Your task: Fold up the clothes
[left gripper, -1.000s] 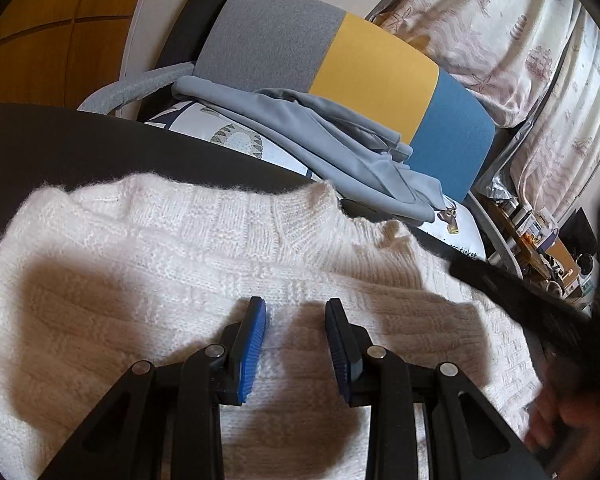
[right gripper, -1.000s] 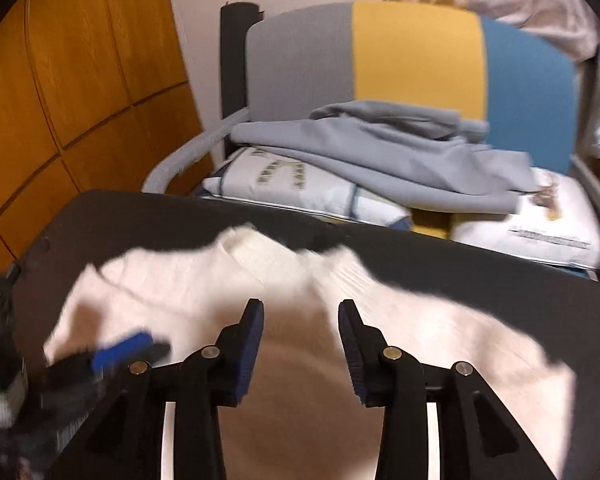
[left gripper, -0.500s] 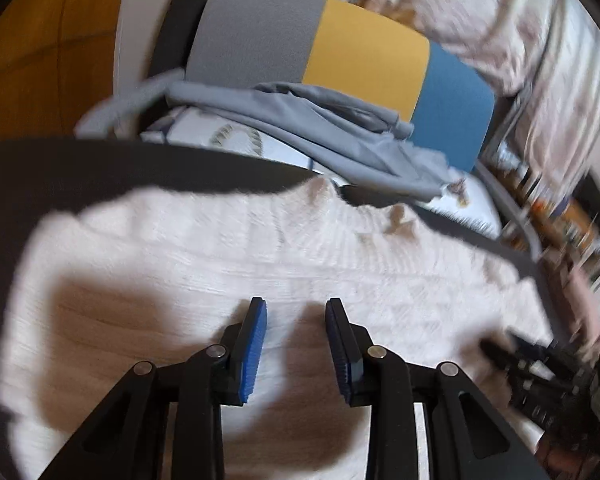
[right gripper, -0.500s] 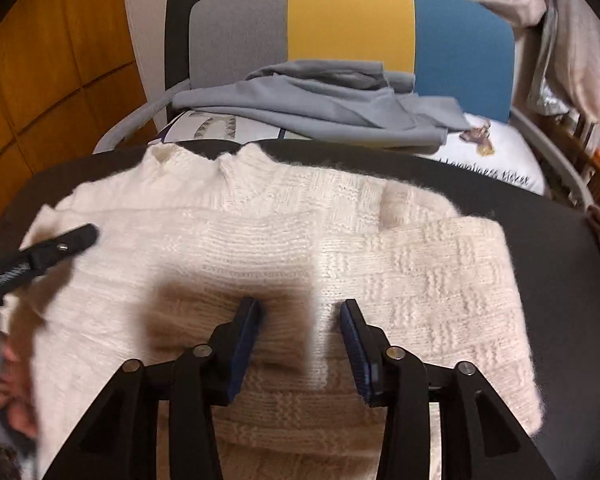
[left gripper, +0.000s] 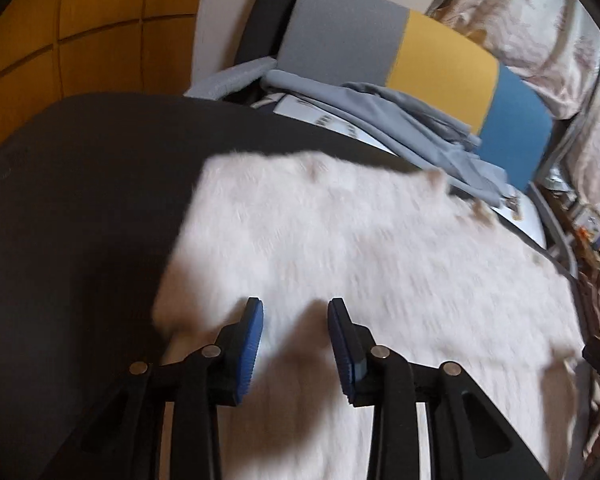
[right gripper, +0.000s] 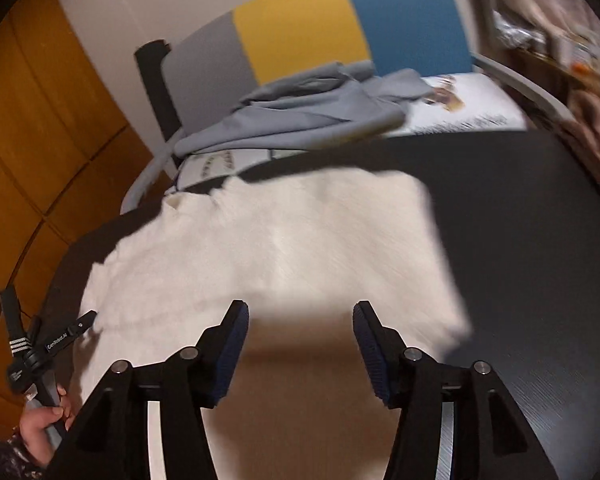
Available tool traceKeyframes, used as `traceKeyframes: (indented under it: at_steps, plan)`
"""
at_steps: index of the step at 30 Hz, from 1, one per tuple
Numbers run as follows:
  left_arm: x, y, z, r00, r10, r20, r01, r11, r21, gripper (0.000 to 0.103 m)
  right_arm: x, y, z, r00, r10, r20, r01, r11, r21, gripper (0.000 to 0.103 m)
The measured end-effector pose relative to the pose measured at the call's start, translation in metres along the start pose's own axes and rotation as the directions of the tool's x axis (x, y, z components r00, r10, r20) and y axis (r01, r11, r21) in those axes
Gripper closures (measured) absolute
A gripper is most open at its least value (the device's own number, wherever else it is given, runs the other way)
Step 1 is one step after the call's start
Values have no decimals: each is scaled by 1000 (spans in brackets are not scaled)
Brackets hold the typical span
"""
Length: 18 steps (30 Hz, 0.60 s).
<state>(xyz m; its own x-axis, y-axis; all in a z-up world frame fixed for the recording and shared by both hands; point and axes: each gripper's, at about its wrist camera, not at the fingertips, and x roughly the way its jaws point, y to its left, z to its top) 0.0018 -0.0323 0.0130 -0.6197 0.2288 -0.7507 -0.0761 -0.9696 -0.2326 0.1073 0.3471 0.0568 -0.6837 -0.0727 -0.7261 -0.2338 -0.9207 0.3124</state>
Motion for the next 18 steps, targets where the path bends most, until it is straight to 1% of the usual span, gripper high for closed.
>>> traceKeyframes:
  at_steps: [1, 2, 4, 11, 13, 14, 16, 18]
  plan:
    - [-4, -1, -9, 1000, -9, -7, 9, 1000, 14, 69, -9, -7, -4, 1000, 6, -1, -6, 1000, 16, 47]
    - [-6, -2, -17, 1000, -12, -17, 13, 1000, 28, 69, -18, -14, -11, 1000, -8, -6, 8, 1000, 17, 47]
    - [-8, -6, -35, 1000, -2, -9, 2, 998, 70, 69, -23, -23, -20, 999, -35, -5, 35, 999, 20, 47]
    - [-16, 0, -48, 1000, -11, 15, 10, 999, 50, 69, -22, -47, -36, 995, -101, 19, 101, 994, 35, 50]
    - [-17, -2, -48, 1000, -5, 20, 4, 999, 54, 68, -15, -49, -32, 993, -119, 16, 118, 992, 34, 50]
    - [-15, -4, -48, 1000, -4, 21, 2, 998, 55, 68, -9, -50, -28, 992, -127, 12, 127, 991, 31, 53]
    - [-15, -4, -49, 1000, -5, 28, 4, 999, 53, 68, 3, -51, -21, 990, -144, 4, 144, 989, 25, 56]
    - [-13, -6, -48, 1000, -4, 31, 3, 999, 52, 68, 15, -51, -13, 987, -161, -5, 161, 987, 19, 56]
